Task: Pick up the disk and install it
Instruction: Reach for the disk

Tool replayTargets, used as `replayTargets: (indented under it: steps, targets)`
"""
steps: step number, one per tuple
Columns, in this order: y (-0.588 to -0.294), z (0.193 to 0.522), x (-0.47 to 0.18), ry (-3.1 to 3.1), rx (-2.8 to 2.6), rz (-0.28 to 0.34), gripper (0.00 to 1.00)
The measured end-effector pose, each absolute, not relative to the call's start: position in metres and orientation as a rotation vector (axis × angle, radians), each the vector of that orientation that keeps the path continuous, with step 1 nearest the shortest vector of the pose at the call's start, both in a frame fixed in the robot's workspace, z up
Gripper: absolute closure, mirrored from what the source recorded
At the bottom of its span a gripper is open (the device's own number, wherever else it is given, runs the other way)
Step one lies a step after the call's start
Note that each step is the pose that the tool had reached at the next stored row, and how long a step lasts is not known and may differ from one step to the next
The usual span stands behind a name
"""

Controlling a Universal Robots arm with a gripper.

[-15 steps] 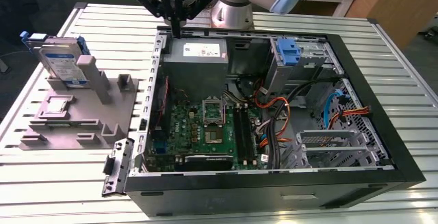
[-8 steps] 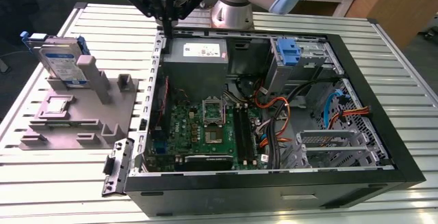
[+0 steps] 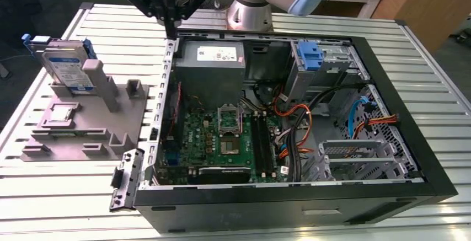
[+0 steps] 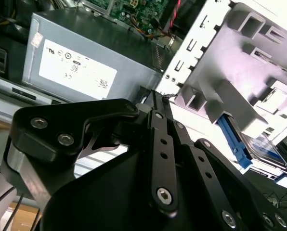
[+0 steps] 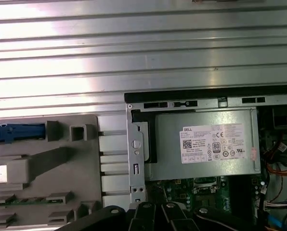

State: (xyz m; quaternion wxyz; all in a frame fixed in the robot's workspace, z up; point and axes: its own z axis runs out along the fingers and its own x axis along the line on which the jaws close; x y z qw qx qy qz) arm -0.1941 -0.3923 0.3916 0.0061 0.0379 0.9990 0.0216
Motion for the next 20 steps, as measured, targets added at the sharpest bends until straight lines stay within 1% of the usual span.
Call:
replayTargets:
  steps: [11, 20]
  targets:
    - [-0.384, 0.391, -0.208, 3.127, 0.119, 0.067, 0.89]
    - [-0.355, 0.390, -0.219, 3.127, 0.119, 0.068, 0.89]
